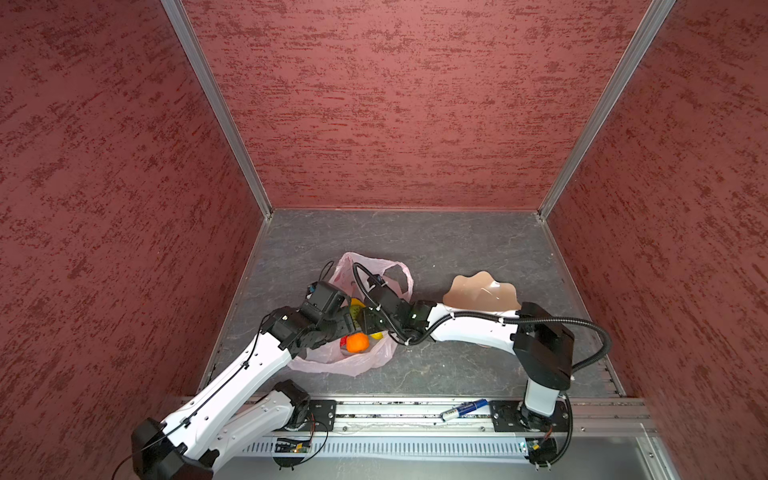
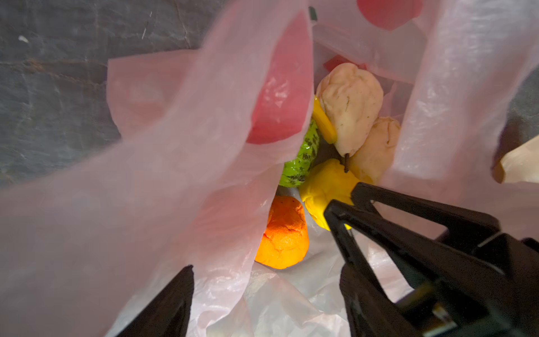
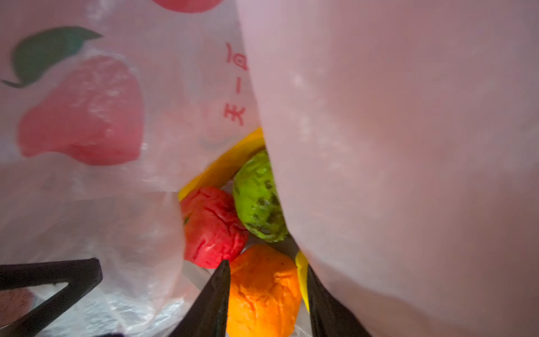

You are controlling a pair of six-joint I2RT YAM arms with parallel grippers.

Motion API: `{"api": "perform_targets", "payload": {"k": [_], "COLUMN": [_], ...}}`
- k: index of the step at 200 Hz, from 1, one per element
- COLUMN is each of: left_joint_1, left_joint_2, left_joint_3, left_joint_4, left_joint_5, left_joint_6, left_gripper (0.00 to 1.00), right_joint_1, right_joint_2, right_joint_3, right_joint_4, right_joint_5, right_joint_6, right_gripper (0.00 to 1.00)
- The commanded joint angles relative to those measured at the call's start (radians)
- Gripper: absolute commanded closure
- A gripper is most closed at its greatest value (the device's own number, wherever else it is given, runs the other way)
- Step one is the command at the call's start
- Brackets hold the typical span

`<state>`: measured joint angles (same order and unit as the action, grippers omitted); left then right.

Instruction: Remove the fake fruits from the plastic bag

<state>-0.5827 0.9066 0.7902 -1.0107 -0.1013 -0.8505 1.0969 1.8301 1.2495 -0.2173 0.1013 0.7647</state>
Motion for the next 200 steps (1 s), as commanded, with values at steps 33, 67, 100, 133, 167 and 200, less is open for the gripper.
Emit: {"api": "perform_targets", "payload": {"k": [33, 67, 100, 133, 167, 200], "left_joint_1": [0.01, 0.011, 0.011, 0.011, 0.01, 0.01], "left_joint_2": [-0.014, -0.006, -0.003, 0.016, 0.05, 0.087], "left_joint_3": [-0.048, -0.067, -0.071, -0.07, -0.064, -0.056], "left_joint_4": [0.06, 0.059, 0.038, 0.016, 0.0, -0.01], "left_joint_5": [0.008, 0.0, -0.018, -0.036, -0.063, -0.09], "left_joint_6": [-0.038, -0.036, -0.036, -0.039, -0.035, -0.031], "left_gripper": [0.17, 0.09, 0.03, 0.01, 0.01, 0.01], "right_joint_1": [-0.012, -0.012, -0.017, -0.033, -0.048, -0.066], "right_joint_2": [-0.098, -0.119, -0.139, -0.176, -0.226, -0.271], "right_joint_3": [-0.045, -0.054, -0.093, -0.167, -0.256, -0.33], "right_joint_4": [-0.114, -0.178, -0.21, -0.227, -0.244, -0.24], "right_joint_5": [0.21, 0.257, 0.278, 0.285, 0.286, 0.295], "right_joint_6": [0.081, 0.1, 0.123, 0.151, 0.17, 0.18], "right_gripper": [0.56, 0.55, 0.55, 0.55, 0.55, 0.55]}}
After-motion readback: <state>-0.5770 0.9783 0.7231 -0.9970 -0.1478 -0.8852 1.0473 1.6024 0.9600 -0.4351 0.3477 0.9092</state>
